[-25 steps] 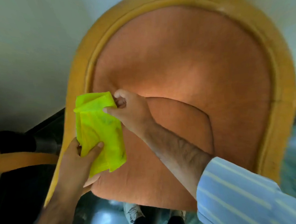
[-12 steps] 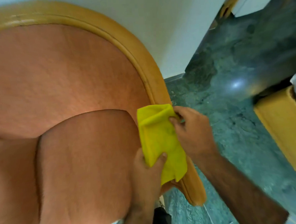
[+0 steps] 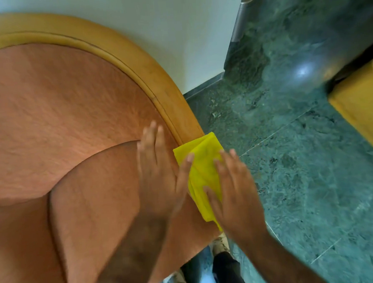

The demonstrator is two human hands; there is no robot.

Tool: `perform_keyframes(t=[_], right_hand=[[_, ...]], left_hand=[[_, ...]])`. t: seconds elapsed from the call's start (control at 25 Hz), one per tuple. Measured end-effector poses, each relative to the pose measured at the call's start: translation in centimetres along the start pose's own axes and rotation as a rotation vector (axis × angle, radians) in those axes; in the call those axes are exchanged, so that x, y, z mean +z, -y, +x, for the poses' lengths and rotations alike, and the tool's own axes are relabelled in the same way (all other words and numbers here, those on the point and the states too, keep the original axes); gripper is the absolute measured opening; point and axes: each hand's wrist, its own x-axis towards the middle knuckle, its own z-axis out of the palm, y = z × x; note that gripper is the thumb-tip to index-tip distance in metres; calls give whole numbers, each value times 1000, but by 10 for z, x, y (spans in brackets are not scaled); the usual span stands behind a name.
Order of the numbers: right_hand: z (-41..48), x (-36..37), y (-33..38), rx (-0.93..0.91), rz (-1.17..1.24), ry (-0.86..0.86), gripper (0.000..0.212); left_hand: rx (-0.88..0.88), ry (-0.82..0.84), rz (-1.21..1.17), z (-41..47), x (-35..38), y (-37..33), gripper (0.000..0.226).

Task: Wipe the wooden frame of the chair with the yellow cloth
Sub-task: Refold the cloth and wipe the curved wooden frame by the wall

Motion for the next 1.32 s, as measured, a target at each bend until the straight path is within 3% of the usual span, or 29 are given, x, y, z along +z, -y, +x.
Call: perform_keyframes(t=[0.04, 0.12, 0.24, 0.32, 0.52, 0.6, 0.72, 0.84, 0.96, 1.08, 1.2, 1.32], right_hand=[[-14, 10, 2, -11, -46, 71, 68], [-23, 24, 2, -7, -139, 141, 76], [18, 36, 12, 34, -148, 100, 78], [42, 41, 14, 25, -137, 55, 79], [-37, 31, -26, -242, -232, 158, 77], [-59, 27, -27, -176, -226, 190, 75], [3, 24, 10, -59, -110, 124, 56], [59, 18, 28, -96, 39, 73, 75], [0, 21, -2, -180, -107, 83, 55], [-34, 20, -4, -121, -171, 184, 58], [39, 24, 30, -5, 25, 97, 54], [80, 23, 29, -43, 119, 94, 56]], left_hand=[[205, -40, 111, 32, -7, 5, 77], [459, 29, 374, 99, -14, 15, 72], [597, 166, 640, 149, -6, 34, 73], [670, 101, 663, 149, 1, 47, 71], [695, 43, 640, 149, 2, 46, 70], [675, 70, 643, 150, -1, 44, 72], [662, 71, 619, 148, 0, 44, 72], [648, 75, 614, 151, 0, 42, 74], [634, 140, 618, 151, -9, 40, 77], [603, 183, 657, 148, -15, 32, 76], [578, 199, 651, 147, -12, 30, 75], [563, 191, 655, 148, -12, 27, 75]])
